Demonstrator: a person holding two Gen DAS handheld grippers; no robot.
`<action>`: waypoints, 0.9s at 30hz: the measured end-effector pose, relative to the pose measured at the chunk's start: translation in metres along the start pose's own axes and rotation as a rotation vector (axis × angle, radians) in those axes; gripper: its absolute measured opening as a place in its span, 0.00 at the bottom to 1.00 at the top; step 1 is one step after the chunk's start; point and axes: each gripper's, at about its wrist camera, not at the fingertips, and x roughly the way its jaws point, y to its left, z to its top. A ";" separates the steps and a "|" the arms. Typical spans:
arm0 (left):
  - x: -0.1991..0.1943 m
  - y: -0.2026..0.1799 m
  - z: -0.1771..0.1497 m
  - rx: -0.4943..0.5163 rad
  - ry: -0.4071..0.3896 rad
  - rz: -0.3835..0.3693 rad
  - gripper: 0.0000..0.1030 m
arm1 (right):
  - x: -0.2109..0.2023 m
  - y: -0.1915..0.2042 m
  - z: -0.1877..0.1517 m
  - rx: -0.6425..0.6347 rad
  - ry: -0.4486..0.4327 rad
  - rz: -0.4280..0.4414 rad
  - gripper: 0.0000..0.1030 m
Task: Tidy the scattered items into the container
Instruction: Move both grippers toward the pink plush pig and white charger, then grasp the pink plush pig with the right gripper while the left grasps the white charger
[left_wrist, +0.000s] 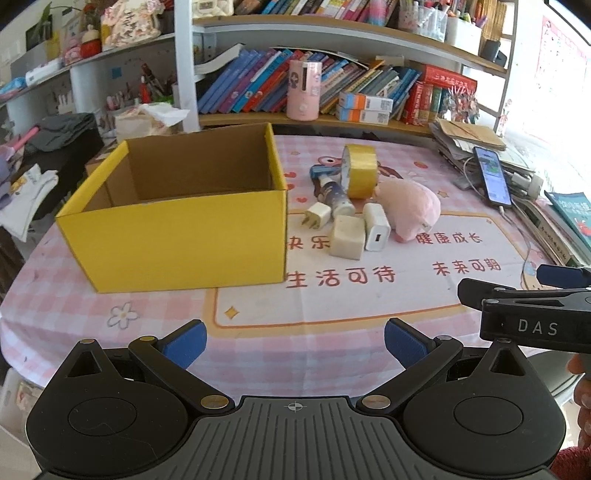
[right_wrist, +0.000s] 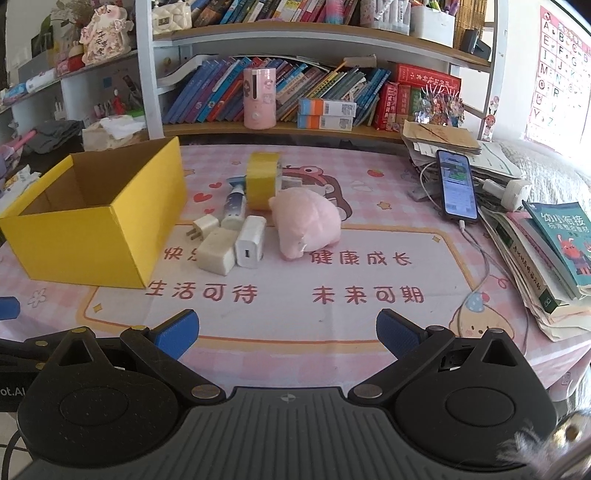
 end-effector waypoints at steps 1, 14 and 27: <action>0.002 -0.002 0.001 0.000 0.001 -0.004 1.00 | 0.002 -0.002 0.001 0.001 0.003 -0.003 1.00; 0.035 -0.033 0.022 0.035 -0.004 -0.072 0.98 | 0.035 -0.033 0.023 -0.013 0.028 -0.027 1.00; 0.071 -0.073 0.055 0.055 -0.021 -0.075 0.82 | 0.074 -0.072 0.069 -0.051 -0.028 0.040 0.98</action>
